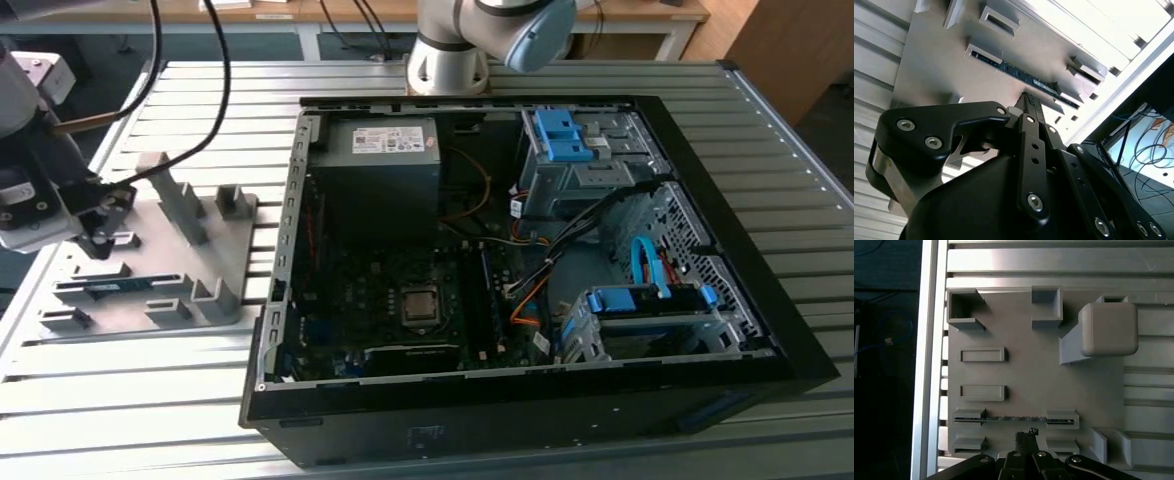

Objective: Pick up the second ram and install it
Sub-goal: 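Reach for the second ram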

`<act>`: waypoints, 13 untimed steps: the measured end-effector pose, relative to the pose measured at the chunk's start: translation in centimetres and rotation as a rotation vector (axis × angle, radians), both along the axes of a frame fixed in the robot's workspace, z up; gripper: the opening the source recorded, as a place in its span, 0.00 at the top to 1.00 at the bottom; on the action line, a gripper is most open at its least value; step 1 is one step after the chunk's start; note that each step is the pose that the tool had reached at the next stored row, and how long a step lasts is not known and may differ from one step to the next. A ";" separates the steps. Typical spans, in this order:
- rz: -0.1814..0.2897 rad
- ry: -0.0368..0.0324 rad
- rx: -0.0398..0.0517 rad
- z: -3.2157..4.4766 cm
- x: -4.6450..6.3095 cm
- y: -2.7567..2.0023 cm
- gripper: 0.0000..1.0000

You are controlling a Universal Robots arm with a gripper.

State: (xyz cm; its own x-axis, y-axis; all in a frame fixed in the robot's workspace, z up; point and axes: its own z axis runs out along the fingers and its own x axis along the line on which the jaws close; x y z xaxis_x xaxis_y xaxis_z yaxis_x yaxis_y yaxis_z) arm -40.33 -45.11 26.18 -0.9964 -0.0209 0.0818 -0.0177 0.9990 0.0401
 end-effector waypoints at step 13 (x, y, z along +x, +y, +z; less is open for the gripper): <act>0.000 0.0022 0.0050 -1.99 -0.2 -0.41 0.90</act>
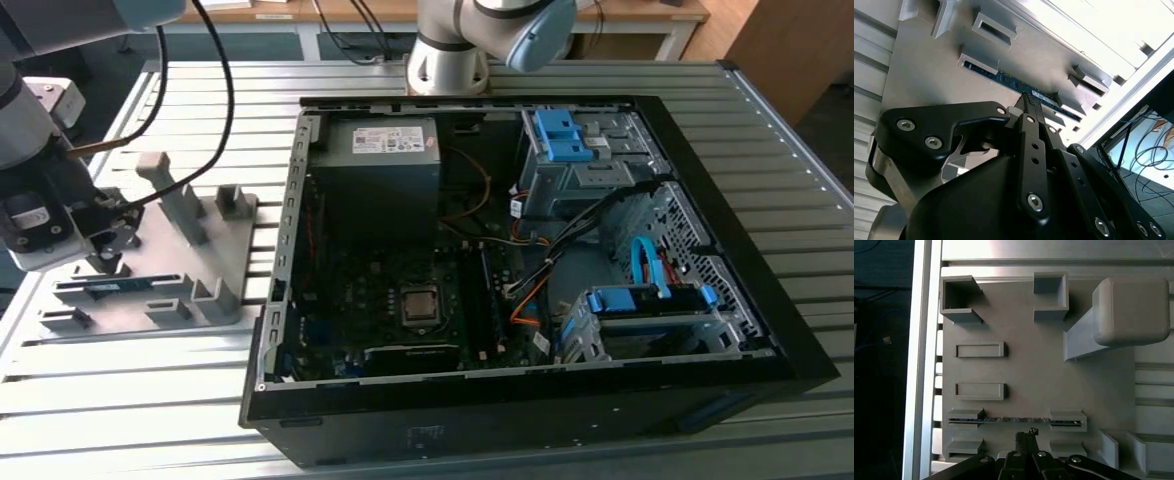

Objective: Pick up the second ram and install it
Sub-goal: 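Reach for the second ram, then pick up the second ram and move it above second insertion slot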

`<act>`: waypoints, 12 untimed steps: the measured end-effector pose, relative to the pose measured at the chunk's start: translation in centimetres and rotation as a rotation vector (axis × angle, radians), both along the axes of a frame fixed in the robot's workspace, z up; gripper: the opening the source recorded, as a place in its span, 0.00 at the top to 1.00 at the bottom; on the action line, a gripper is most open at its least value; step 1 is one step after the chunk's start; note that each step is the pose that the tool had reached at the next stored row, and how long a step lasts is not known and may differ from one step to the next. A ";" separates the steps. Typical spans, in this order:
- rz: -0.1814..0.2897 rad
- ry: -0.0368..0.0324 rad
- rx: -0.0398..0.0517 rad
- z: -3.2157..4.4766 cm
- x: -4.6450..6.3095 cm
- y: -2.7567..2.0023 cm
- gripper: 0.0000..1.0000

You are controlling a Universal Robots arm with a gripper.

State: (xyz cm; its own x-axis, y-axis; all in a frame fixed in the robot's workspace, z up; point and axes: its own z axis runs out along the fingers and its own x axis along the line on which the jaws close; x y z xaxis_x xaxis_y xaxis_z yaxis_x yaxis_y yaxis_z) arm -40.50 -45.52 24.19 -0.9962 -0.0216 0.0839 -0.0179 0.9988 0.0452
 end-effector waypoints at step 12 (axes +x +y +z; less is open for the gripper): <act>0.000 -0.0001 0.0041 -0.01 0.0 0.01 0.90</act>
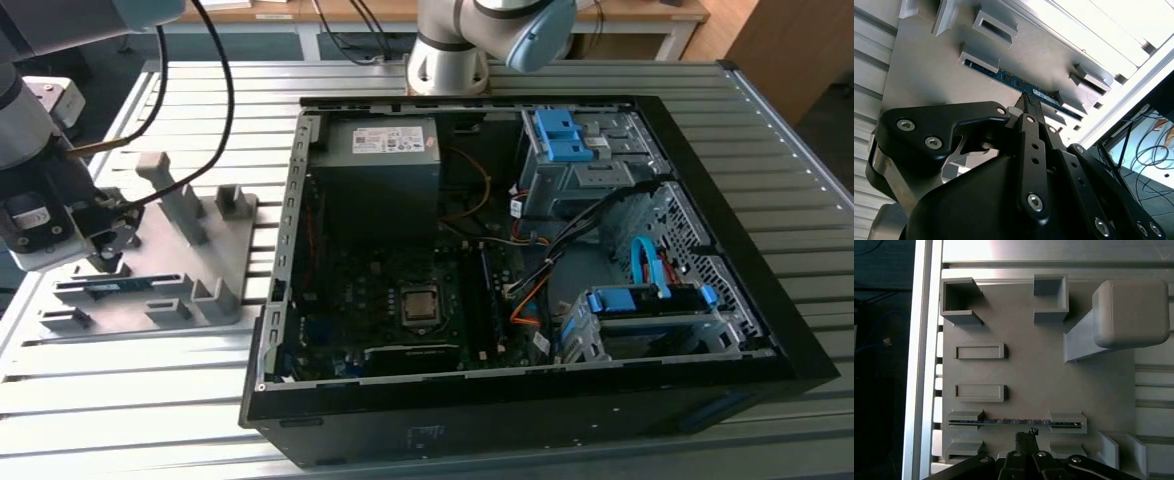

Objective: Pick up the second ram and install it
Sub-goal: 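Pick up the second ram and move it above second insertion slot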

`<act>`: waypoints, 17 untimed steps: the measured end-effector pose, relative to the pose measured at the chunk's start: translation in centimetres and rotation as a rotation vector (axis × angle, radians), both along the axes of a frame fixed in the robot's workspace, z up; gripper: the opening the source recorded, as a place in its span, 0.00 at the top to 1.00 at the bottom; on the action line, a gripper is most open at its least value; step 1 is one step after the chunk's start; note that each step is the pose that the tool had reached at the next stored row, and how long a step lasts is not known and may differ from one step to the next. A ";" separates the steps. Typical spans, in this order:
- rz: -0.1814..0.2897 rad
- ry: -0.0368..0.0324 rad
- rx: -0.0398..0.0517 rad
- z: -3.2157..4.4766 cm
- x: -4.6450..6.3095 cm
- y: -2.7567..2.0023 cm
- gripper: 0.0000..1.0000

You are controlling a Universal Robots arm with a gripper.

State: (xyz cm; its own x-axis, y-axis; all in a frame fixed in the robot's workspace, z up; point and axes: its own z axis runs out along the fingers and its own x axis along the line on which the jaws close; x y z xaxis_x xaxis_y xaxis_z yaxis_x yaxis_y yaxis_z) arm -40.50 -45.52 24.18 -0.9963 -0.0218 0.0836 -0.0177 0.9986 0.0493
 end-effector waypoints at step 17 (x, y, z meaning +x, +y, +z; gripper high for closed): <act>0.205 0.0000 0.0005 0.00 0.0 0.00 0.90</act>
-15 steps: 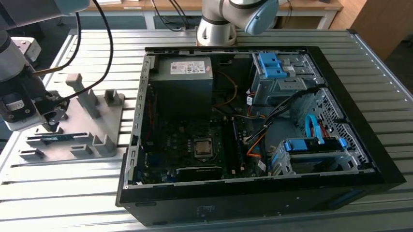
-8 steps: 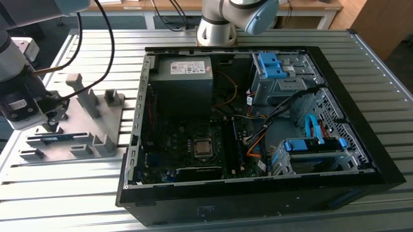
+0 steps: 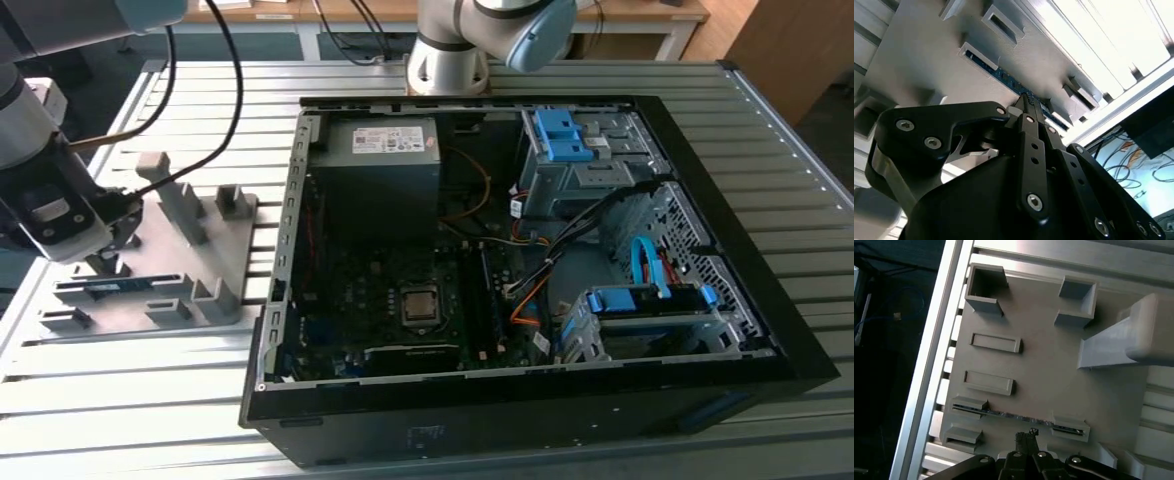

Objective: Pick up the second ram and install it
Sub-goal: 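Pick up the second ram and move it above second insertion slot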

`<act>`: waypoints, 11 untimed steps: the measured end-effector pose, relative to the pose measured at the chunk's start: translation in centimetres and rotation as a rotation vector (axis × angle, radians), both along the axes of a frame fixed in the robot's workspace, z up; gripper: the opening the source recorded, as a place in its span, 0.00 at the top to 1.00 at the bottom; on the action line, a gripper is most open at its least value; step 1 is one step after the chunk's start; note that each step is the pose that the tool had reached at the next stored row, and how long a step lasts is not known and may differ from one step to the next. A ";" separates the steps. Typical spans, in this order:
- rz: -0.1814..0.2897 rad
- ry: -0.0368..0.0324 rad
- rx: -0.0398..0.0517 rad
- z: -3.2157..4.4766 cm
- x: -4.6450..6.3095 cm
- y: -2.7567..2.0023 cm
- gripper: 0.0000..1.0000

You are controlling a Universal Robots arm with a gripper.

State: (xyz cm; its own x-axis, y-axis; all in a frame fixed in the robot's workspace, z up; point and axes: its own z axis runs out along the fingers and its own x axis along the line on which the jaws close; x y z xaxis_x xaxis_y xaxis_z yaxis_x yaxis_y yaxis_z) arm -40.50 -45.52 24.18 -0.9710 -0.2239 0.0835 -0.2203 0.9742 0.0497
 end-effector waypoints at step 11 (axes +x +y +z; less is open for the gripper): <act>0.160 0.0000 0.0025 0.00 0.0 0.00 0.90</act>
State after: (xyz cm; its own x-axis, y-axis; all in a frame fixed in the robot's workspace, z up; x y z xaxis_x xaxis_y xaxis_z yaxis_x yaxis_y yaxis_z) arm -40.50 -45.52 24.18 -0.9230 -0.3757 0.0828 -0.3725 0.9266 0.0521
